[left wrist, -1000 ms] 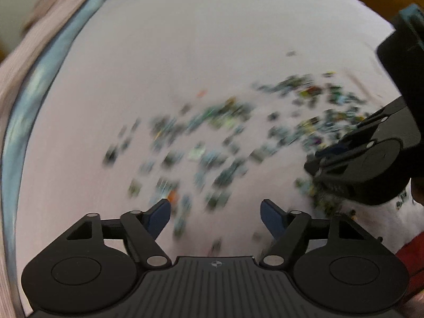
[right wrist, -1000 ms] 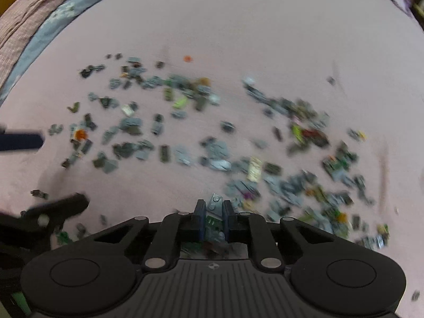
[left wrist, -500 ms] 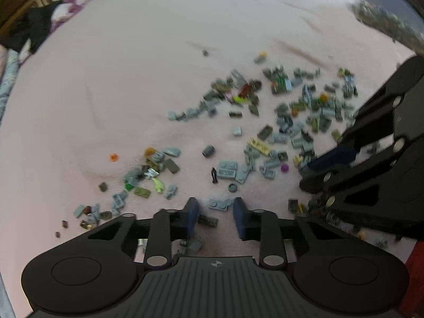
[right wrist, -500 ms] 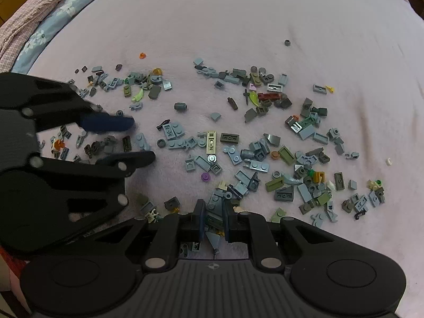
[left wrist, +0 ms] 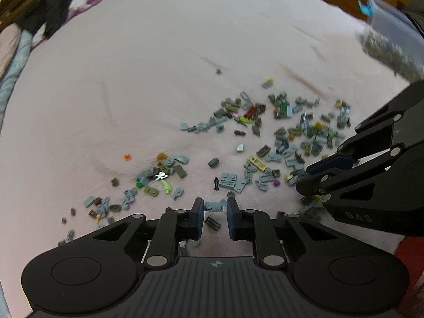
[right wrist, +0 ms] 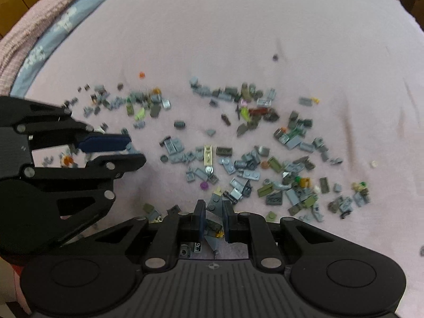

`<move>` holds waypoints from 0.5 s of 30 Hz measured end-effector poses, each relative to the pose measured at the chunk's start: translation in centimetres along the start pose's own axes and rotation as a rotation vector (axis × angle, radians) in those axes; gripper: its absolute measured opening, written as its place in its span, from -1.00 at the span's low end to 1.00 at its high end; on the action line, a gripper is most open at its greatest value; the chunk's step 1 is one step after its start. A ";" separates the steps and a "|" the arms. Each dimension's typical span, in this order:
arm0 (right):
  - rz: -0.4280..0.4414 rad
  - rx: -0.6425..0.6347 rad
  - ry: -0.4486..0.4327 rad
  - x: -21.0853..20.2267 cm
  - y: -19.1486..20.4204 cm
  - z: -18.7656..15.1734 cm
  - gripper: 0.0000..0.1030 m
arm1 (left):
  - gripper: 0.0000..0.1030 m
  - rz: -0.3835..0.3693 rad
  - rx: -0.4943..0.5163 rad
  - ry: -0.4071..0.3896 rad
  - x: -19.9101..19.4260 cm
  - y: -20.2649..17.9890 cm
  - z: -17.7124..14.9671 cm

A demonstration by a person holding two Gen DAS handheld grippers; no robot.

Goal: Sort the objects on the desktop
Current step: 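Close the right gripper on a grey plate while the left grasps another grey plate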

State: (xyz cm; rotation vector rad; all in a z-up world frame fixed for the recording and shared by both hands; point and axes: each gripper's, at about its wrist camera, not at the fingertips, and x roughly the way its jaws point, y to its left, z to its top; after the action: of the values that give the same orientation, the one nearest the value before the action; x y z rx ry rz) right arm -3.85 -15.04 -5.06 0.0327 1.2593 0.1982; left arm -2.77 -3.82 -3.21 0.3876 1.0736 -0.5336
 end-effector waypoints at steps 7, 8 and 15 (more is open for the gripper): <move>0.004 0.030 -0.073 -5.6 -0.3 -0.4 -0.72 | -0.62 -0.032 -0.115 -0.014 -4.1 -0.5 1.1; 0.004 0.038 -0.082 -6.6 -0.5 -0.6 -0.72 | -0.62 -0.034 -0.126 -0.013 -4.4 -0.8 1.4; -0.017 0.060 -0.150 -13.0 -2.0 -1.9 -0.72 | -0.62 -0.014 -0.097 -0.033 -8.2 -4.2 3.5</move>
State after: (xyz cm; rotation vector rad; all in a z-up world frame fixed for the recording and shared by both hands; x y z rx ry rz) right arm -9.20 -19.29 6.35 0.0871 1.1155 0.1402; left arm -5.74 -7.28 5.47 0.2858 1.0662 -0.4966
